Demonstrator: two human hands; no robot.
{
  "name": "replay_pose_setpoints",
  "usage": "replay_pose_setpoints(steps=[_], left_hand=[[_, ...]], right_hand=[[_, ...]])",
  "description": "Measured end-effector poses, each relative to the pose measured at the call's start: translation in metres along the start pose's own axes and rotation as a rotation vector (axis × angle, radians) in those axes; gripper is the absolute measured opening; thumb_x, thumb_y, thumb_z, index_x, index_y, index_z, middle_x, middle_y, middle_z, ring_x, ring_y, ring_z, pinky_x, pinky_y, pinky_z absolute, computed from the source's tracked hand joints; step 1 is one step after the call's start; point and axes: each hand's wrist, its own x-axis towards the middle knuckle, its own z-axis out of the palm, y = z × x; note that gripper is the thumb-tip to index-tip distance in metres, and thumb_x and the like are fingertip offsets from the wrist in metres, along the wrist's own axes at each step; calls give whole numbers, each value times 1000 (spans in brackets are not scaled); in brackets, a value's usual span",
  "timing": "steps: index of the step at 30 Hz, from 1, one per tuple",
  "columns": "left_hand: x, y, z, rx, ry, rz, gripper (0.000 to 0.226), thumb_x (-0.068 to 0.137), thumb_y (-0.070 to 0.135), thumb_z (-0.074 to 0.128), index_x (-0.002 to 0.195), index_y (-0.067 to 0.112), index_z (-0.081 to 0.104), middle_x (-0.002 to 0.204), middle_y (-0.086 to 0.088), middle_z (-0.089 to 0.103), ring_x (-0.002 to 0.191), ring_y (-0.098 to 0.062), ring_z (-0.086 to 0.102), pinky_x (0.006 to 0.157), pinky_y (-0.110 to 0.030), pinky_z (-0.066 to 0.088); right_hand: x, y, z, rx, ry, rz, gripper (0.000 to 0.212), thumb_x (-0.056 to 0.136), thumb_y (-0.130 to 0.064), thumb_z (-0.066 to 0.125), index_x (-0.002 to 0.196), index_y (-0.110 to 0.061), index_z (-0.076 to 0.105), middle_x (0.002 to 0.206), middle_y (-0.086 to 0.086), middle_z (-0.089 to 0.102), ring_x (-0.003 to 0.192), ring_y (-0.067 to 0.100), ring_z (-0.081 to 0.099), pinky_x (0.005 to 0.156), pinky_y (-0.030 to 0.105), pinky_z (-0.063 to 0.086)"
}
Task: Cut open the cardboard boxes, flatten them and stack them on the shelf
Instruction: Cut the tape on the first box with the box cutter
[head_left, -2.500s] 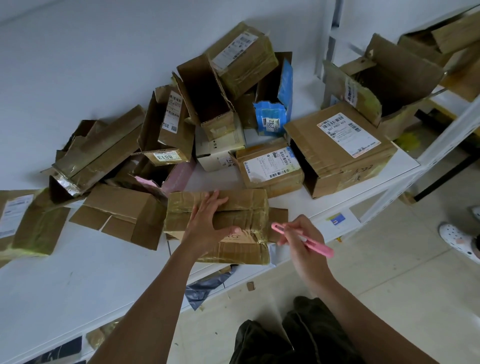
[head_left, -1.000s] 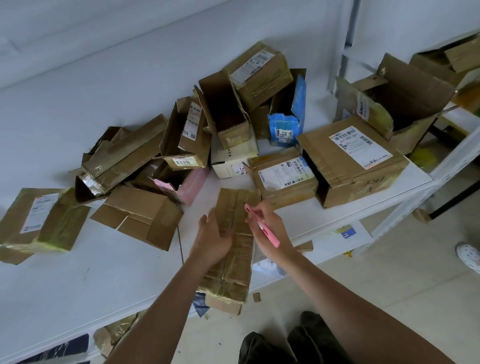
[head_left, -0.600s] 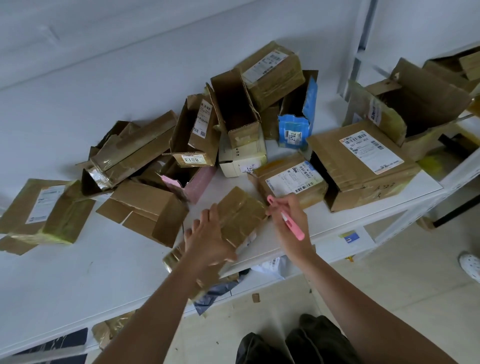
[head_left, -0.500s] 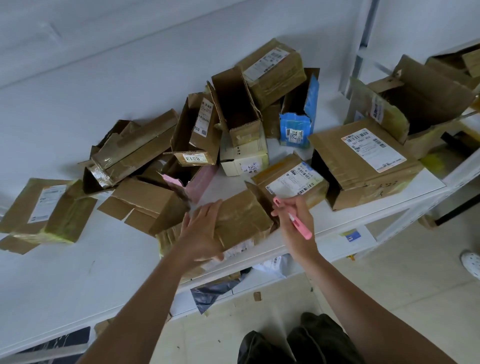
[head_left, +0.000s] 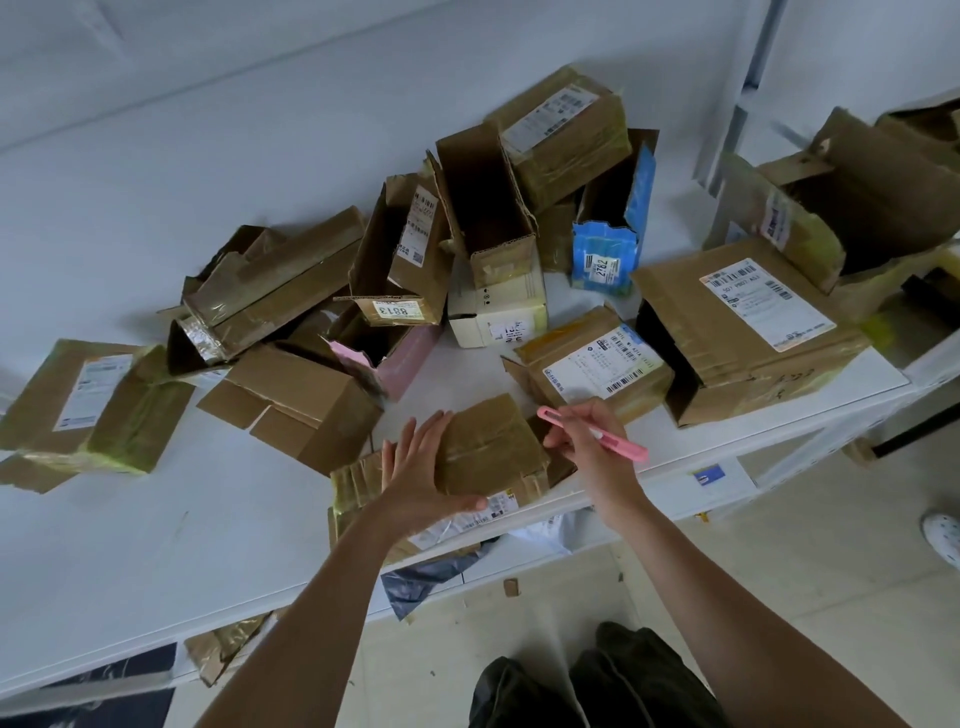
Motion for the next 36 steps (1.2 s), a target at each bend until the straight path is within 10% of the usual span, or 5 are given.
replay_pose_setpoints(steps=[5,17,29,36], left_hand=[[2,-5,3,1,12,4,120,64,65,79,154,37,6,162,12,2,149,-13,-13,114,-39,-21],[5,-8,7,10,18,-4,118,66,67,76,154,38,5,162,13,3,149,-14,-11,113,-39,-22],[5,-5,4,-7,30,-22,113,67,63,78,153,40,8,161,12,7,149,-14,-7,118,-43,-16],[3,-3,3,-15,35,-29,114,65,62,81,152,38,12,160,10,9,149,-16,-6,118,-45,-14]], right_hand=[[13,-4,4,-58,-70,26,11,98,-14,56,88,-19,58,72,-8,71,73,5,67,78,27,44],[12,-10,-15,-65,-189,76,15,96,-11,57,82,-15,60,72,3,69,86,9,69,109,59,36],[-12,-15,-48,-218,-245,11,15,99,-13,52,85,-12,57,79,3,72,97,1,67,86,25,41],[14,-18,-6,-94,-225,33,9,100,-13,52,91,-13,56,89,8,73,93,9,70,105,44,43]])
